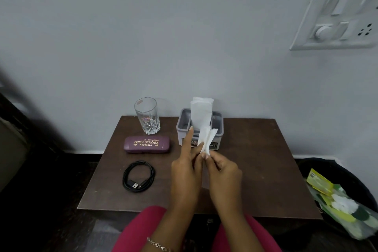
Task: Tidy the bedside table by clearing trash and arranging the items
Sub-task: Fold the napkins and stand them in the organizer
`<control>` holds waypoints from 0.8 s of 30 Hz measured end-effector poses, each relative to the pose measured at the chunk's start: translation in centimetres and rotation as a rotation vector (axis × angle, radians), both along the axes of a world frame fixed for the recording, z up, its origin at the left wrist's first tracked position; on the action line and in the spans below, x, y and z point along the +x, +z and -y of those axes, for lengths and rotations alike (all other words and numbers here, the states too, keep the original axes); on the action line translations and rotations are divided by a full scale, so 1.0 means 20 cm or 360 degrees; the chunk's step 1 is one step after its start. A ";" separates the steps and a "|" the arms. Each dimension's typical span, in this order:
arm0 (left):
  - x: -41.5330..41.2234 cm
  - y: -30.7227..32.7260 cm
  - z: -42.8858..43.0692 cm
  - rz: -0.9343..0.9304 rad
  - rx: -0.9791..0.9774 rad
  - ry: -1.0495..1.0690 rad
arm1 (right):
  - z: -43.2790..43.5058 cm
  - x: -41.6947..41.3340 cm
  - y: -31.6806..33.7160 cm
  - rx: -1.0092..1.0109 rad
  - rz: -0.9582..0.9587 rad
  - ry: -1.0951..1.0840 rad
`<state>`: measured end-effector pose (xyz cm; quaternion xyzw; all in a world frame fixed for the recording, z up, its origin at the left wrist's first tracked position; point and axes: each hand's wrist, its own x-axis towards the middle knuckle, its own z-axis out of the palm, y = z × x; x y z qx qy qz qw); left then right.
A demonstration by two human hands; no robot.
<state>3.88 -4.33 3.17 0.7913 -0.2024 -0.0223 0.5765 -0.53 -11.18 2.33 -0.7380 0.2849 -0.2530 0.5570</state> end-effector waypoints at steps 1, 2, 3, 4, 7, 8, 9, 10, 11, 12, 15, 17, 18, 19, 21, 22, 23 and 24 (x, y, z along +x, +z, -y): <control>-0.01 0.01 0.00 -0.0006 -0.0022 -0.0029 | 0.00 0.00 0.00 0.0061 0.0005 -0.0002; -0.02 0.01 0.00 -0.0027 -0.0049 -0.0060 | 0.00 0.01 0.00 0.0146 0.0015 -0.0010; -0.03 0.02 0.01 -0.0078 -0.0089 -0.0093 | -0.01 0.01 0.00 0.0278 0.0031 -0.0026; -0.04 0.03 0.01 -0.0156 -0.0158 -0.0128 | -0.01 0.02 0.01 0.0444 0.0063 -0.0028; -0.05 0.03 0.00 -0.0450 -0.0456 -0.0197 | 0.01 0.02 0.02 0.0773 0.0117 -0.0011; -0.04 0.04 0.00 -0.0550 -0.0576 -0.0200 | 0.02 0.02 0.02 0.0839 0.0139 -0.0021; -0.02 0.03 -0.01 -0.0601 -0.0656 -0.0163 | 0.02 0.02 0.02 0.0902 0.0154 -0.0033; 0.00 0.03 -0.02 -0.0619 -0.0708 -0.0094 | 0.03 0.02 0.01 0.0937 0.0147 -0.0036; 0.03 0.03 -0.03 -0.0620 -0.0711 0.0012 | 0.04 0.02 0.01 0.0950 0.0124 -0.0016; 0.07 0.04 -0.04 -0.0663 -0.0688 0.0107 | 0.05 0.02 0.01 0.0943 0.0098 0.0028; 0.14 0.07 -0.08 -0.1073 -0.0528 -0.0070 | 0.05 0.02 0.02 0.0943 0.0060 0.0182; 0.16 0.07 -0.09 -0.1201 -0.0499 -0.0301 | 0.04 0.03 0.03 0.0945 0.0077 0.0269; 0.18 0.07 -0.08 -0.1179 -0.0507 -0.0342 | 0.04 0.03 0.02 0.0934 0.0090 0.0305; 0.19 0.07 -0.07 -0.1140 -0.0538 -0.0342 | 0.04 0.03 0.02 0.0934 0.0099 0.0340; 0.21 0.06 -0.05 -0.1096 -0.0616 -0.0344 | 0.04 0.04 0.01 0.0838 0.0063 0.0398; 0.23 0.06 -0.04 -0.1088 -0.0643 -0.0366 | 0.04 0.04 -0.01 0.0743 0.0014 0.0408; 0.25 0.05 -0.03 -0.1074 -0.0659 -0.0393 | 0.05 0.04 -0.01 0.0650 -0.0033 0.0399; 0.26 0.06 -0.02 -0.1049 -0.0675 -0.0419 | 0.05 0.04 -0.02 0.0544 -0.0079 0.0378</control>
